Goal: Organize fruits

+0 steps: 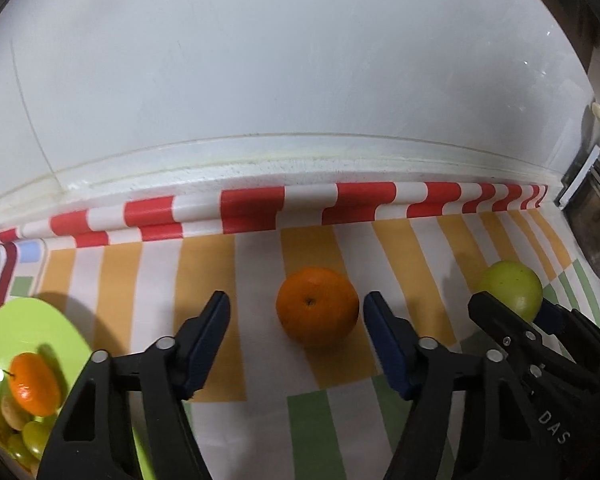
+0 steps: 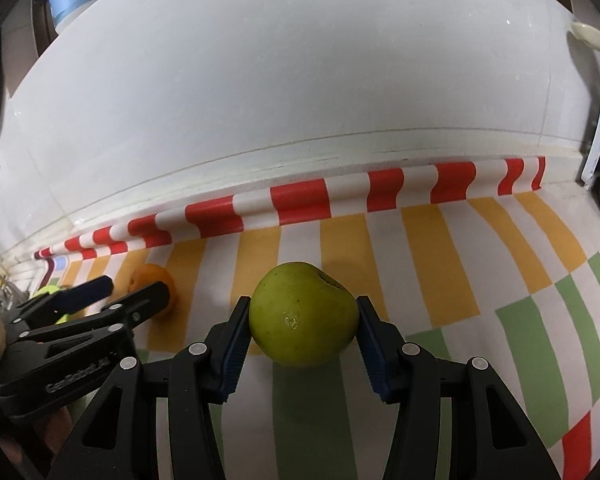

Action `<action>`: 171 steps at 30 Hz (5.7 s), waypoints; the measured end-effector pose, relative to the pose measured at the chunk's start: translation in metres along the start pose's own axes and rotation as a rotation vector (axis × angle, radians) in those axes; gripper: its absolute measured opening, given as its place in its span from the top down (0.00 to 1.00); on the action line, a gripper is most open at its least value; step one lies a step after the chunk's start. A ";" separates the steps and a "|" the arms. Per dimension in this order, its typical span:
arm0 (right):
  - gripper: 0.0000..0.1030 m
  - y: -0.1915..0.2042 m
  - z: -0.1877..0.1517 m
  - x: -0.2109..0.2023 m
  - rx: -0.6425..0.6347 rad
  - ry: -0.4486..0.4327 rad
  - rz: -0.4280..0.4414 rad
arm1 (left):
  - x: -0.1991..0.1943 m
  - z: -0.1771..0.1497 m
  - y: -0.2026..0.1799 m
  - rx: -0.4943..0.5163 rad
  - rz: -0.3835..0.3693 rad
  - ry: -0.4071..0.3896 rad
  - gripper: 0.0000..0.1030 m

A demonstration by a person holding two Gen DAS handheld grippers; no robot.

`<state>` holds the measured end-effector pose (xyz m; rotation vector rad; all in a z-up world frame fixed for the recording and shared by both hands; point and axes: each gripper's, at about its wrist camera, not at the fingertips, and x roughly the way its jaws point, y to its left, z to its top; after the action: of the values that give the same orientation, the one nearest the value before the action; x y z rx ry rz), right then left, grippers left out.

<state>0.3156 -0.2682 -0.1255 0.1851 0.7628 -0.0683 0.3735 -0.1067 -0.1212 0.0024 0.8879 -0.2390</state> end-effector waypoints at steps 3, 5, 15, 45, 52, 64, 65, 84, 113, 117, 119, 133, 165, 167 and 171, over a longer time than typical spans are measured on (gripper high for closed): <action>0.50 -0.001 0.001 0.003 -0.006 0.001 -0.003 | 0.005 0.001 -0.001 -0.001 -0.012 0.007 0.47; 0.50 0.000 0.001 0.004 -0.008 0.004 -0.007 | 0.007 0.001 -0.003 0.012 -0.030 0.013 0.56; 0.50 0.005 -0.001 -0.007 -0.014 0.000 -0.007 | -0.024 -0.012 -0.005 0.065 -0.009 -0.025 0.60; 0.50 0.103 -0.055 -0.134 -0.174 -0.039 0.168 | -0.200 -0.102 0.057 0.019 0.066 -0.189 0.60; 0.50 0.130 -0.064 -0.150 -0.216 -0.056 0.220 | -0.226 -0.118 0.084 -0.003 0.124 -0.205 0.60; 0.50 0.182 -0.058 -0.143 -0.322 -0.066 0.295 | -0.234 -0.133 0.124 -0.043 0.196 -0.199 0.60; 0.50 0.185 -0.058 -0.140 -0.332 -0.062 0.299 | -0.231 -0.135 0.126 -0.046 0.199 -0.190 0.60; 0.50 0.226 -0.065 -0.049 -0.427 0.107 0.352 | -0.164 -0.143 0.139 -0.052 0.165 -0.041 0.60; 0.26 0.193 -0.088 -0.128 -0.293 -0.044 0.203 | -0.242 -0.157 0.144 -0.040 0.252 -0.184 0.24; 0.22 0.189 -0.102 -0.152 -0.242 -0.079 0.144 | -0.257 -0.163 0.148 -0.009 0.244 -0.216 0.16; 0.17 0.187 -0.111 -0.165 -0.205 -0.095 0.110 | -0.266 -0.166 0.150 0.010 0.223 -0.228 0.15; 0.15 0.183 -0.153 -0.232 -0.093 -0.171 -0.027 | -0.306 -0.188 0.143 0.104 0.146 -0.284 0.07; 0.14 0.136 -0.210 -0.355 -0.141 -0.245 0.042 | -0.412 -0.268 0.073 0.045 0.217 -0.386 0.00; 0.14 0.134 -0.213 -0.359 -0.143 -0.248 0.041 | -0.415 -0.271 0.070 0.044 0.220 -0.391 0.00; 0.14 0.129 -0.218 -0.368 -0.149 -0.258 0.041 | -0.421 -0.277 0.064 0.044 0.229 -0.398 0.00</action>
<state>-0.0816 -0.1015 -0.0072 0.0481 0.5041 0.0043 -0.0812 0.0705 0.0204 0.0940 0.4801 -0.0402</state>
